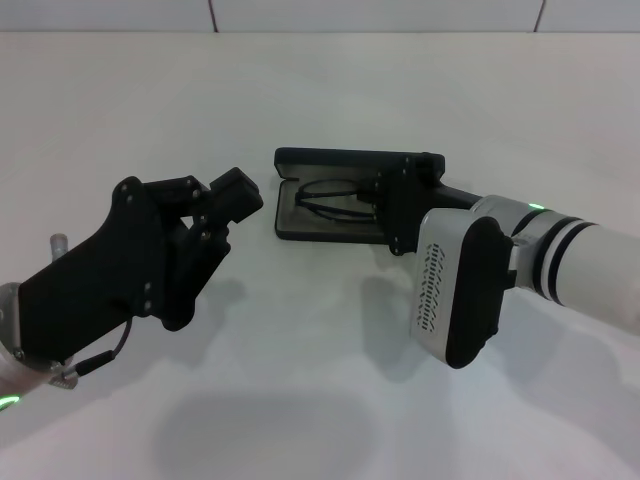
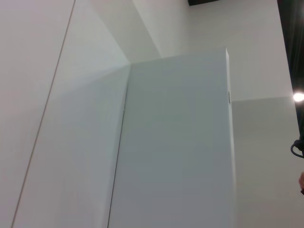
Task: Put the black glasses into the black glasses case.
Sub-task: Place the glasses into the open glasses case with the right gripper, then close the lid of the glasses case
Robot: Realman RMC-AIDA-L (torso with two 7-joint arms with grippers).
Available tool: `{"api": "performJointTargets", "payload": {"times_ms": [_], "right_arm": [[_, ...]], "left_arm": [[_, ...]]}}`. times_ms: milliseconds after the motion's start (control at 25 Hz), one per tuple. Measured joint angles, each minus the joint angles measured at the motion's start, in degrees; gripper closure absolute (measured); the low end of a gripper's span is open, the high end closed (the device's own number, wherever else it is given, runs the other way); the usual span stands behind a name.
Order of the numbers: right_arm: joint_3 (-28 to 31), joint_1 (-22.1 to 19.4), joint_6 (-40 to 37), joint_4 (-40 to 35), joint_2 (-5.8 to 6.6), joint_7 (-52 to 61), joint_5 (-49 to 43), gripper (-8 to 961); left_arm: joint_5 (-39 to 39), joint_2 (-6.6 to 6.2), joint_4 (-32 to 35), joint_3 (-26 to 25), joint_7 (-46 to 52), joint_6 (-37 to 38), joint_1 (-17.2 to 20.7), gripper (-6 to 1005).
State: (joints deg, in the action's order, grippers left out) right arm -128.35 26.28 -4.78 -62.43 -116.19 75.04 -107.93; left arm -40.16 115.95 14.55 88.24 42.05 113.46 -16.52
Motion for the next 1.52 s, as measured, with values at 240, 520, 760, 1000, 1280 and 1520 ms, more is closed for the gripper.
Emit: {"api": "performJointTargets", "payload": {"times_ms": [240,520,760,1000,1280,1520], "right_arm": [[-0.3,0.1,0.1,0.2,0.0,0.0,0.2,831],[-0.3,-0.1,1.0,0.2,0.0,0.0,0.3,827],[-0.6,-0.4,1.4,-0.2,0.0,0.0,0.3,821],[-1.9,-2.9,2.9,-2.8,0.0,0.2,2.1,815],[5.0,-9.2,-7.5,-12.1,0.56,0.4,19.2,807],[24.0,-15.5,-41.6,-13.0,0.88,0.2,35.6,800]], "left_arm": [[0.0,0.03,0.0,0.0,0.0,0.0,0.0,952],[0.0,0.07,0.0,0.0,0.1,0.0,0.1,952],[0.0,0.06,0.0,0.0,0.1,0.1,0.1,952],[0.3,-0.02,-0.1,-0.8,0.1,0.0,-0.1,951],[0.2,-2.75,0.8,-11.1,7.7,-2.1,-4.6,951],[-4.8,-9.05,5.6,-12.5,23.1,-10.5,-11.9,935]]}}
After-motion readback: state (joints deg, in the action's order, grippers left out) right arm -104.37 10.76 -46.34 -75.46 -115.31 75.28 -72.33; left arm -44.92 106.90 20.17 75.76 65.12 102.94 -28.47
